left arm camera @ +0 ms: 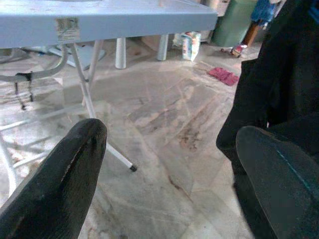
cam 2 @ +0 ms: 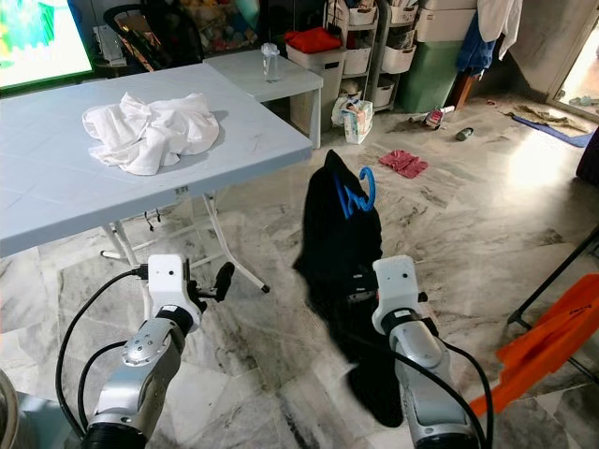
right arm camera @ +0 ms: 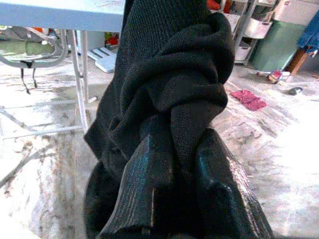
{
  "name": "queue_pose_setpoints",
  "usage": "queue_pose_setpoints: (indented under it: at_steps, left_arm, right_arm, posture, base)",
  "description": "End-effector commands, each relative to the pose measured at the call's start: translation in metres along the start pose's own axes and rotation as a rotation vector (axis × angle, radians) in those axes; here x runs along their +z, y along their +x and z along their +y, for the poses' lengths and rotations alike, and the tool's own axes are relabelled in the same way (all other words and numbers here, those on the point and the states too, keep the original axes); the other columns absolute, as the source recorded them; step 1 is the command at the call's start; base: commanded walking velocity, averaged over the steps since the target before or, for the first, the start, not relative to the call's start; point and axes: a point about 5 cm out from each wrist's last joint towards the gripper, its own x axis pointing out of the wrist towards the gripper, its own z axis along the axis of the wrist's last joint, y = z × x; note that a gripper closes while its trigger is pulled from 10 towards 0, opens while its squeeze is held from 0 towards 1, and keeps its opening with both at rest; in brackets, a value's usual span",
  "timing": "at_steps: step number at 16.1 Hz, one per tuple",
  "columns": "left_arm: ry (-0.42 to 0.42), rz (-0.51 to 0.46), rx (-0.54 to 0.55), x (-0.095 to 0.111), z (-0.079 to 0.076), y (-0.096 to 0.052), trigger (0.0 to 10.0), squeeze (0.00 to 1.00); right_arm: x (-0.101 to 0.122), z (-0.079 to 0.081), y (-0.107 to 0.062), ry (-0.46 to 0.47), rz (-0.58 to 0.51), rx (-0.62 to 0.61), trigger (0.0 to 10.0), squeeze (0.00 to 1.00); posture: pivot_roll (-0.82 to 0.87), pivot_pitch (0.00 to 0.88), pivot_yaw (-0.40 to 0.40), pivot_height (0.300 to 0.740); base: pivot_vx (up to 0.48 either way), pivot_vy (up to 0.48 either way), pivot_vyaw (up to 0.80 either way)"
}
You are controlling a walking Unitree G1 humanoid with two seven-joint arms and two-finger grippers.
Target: Hang hanger
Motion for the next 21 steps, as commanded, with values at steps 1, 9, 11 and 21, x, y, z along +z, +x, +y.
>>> queue_pose_setpoints:
  at_steps: [1, 9, 11, 21]
  left_arm:
    - [0.019, -0.009, 0.019, 0.004, 0.004, 0.001, 10.0, 0.00]
    - [0.148, -0.051, 0.110, 0.007, 0.042, -0.023, 10.0, 0.00]
    - [0.145, -0.049, 0.123, 0.006, 0.046, -0.029, 10.0, 0.00]
    - [0.129, -0.034, 0.142, 0.008, 0.061, -0.048, 10.0, 0.00]
  right_arm:
    - [0.014, 0.000, 0.005, 0.001, -0.068, -0.003, 10.0, 0.00]
    - [0.009, -0.040, -0.033, 0.069, -0.056, -0.220, 10.0, 0.00]
    - [0.009, -0.046, -0.048, 0.096, -0.032, -0.250, 10.0, 0.00]
    - [0.004, -0.041, -0.081, 0.106, 0.029, -0.256, 10.0, 0.00]
  posture:
    - [0.02, 0.000, -0.017, 0.740]
    - [0.01, 0.000, -0.018, 0.740]
    - [0.00, 0.000, -0.012, 0.740]
    - [-0.01, 0.000, 0.022, 0.740]
  base:
    - [0.000, 0.000, 0.00]
    - [0.000, 0.000, 0.00]
    - [0.000, 0.000, 0.00]
    - [0.000, 0.000, 0.00]
